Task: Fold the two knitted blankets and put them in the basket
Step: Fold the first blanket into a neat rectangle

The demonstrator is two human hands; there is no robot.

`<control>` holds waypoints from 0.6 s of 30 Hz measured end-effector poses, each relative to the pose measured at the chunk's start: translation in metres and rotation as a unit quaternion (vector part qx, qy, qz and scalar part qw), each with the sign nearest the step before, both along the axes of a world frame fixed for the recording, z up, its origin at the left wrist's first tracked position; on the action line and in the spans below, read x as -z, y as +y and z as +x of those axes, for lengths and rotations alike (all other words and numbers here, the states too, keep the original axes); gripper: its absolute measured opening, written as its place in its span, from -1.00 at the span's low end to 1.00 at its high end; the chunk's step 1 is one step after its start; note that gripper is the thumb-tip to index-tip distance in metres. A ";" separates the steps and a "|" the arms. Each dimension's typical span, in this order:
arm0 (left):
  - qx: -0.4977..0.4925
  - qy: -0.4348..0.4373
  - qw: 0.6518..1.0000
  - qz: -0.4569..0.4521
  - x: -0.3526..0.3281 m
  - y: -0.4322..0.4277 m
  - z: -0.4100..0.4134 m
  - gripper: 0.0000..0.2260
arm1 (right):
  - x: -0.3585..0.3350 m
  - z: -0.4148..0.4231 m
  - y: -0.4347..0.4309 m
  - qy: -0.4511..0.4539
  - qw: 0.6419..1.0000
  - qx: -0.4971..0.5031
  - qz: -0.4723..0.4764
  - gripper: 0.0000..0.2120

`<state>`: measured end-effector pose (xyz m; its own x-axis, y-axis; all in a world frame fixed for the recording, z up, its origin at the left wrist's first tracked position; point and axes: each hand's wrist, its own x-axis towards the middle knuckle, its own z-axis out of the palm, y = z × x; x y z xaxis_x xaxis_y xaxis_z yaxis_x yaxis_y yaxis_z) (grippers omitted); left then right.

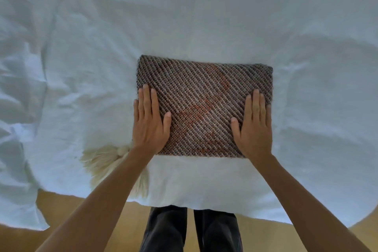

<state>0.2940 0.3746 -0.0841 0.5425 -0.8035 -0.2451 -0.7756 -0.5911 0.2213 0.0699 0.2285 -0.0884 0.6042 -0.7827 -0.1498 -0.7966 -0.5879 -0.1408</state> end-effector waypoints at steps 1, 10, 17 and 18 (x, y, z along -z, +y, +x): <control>0.004 0.010 1.000 0.027 0.006 0.000 0.001 -0.38 | 0.006 -0.001 -0.002 0.015 1.000 0.006 0.013 -0.37; -0.121 0.082 0.989 -0.017 -0.006 -0.005 0.004 -0.34 | -0.009 -0.002 -0.005 -0.036 0.988 0.121 0.085 -0.33; -0.360 0.217 0.906 0.050 -0.020 -0.030 0.029 -0.22 | -0.031 0.014 -0.021 -0.106 0.886 0.386 0.232 -0.24; -0.390 0.260 0.881 0.063 -0.020 -0.031 0.036 -0.21 | -0.032 0.014 -0.029 -0.103 0.866 0.415 0.260 -0.22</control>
<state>0.3301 0.3434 -0.0637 0.7055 -0.1848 -0.6842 0.0639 -0.9449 0.3211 0.0842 0.1998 -0.0561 -0.0793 -0.8193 -0.5679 -0.8411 0.3608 -0.4030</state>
